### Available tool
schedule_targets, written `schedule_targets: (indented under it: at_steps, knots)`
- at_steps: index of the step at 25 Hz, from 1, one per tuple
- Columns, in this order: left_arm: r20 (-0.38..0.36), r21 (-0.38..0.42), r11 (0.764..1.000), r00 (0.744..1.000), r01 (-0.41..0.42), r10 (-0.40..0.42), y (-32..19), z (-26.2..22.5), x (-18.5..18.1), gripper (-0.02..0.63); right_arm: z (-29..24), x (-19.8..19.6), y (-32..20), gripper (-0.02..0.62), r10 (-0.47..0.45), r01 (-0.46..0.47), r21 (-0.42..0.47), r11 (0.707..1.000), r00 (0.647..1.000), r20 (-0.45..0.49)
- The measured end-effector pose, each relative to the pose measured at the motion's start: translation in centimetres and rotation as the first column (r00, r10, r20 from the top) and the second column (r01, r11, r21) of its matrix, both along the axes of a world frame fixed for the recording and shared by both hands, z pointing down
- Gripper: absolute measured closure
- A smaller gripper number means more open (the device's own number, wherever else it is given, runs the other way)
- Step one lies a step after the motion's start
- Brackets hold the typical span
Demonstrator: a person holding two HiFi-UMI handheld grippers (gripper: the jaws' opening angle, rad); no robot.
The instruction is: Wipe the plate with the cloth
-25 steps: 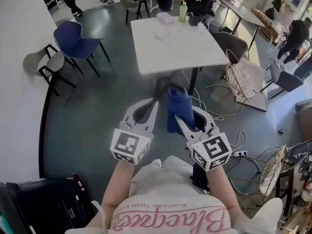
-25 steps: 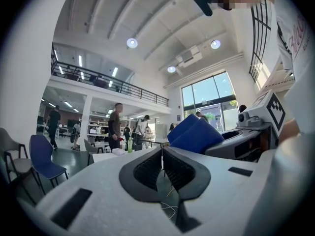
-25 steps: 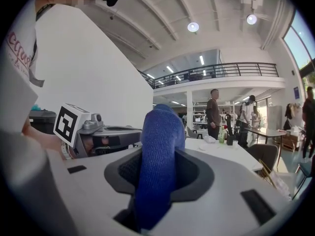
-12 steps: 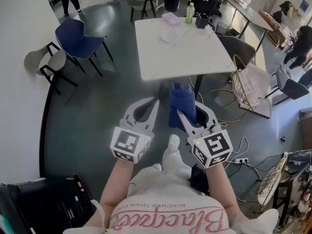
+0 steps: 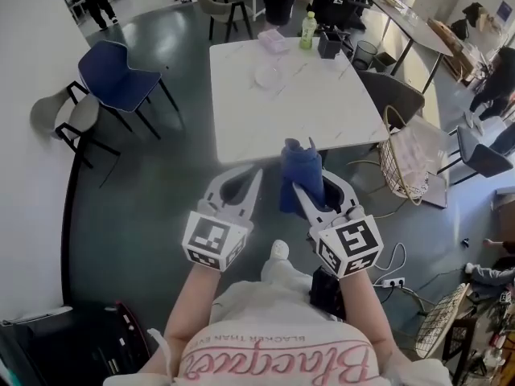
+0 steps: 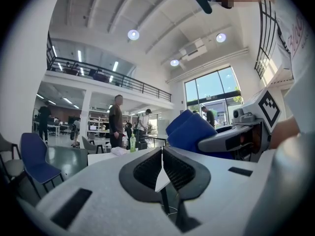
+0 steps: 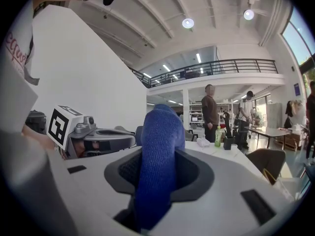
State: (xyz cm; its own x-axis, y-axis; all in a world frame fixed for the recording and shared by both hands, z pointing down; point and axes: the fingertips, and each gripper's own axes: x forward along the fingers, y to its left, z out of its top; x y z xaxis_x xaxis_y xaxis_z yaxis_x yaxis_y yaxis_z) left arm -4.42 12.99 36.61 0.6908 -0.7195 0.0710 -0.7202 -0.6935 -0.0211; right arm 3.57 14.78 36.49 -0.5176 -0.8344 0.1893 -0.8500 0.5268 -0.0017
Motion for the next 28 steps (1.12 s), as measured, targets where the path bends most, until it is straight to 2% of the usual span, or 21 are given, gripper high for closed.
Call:
schedule_targets:
  at_steps: [12, 16, 28]
  knots:
    - [-0.016, -0.013, 0.998, 0.998, 0.068, -0.068, -11.7, -0.2, 4.7, 0.601, -0.3, 4.5, -12.1, 0.466, -0.060, 0.060, -0.013, 0.998, 0.998, 0.010]
    - [-0.017, -0.032, 0.996, 0.996, 0.083, -0.084, -13.5, 0.5, 5.8, 0.601, 0.6, 5.8, -13.8, 0.466, -0.069, 0.070, -0.035, 0.997, 0.997, 0.015]
    - [-0.018, -0.076, 0.991, 0.994, 0.106, -0.108, -17.8, 2.4, 5.3, 0.601, 3.1, 6.1, -17.4, 0.466, -0.068, 0.072, -0.089, 0.993, 0.997, 0.044]
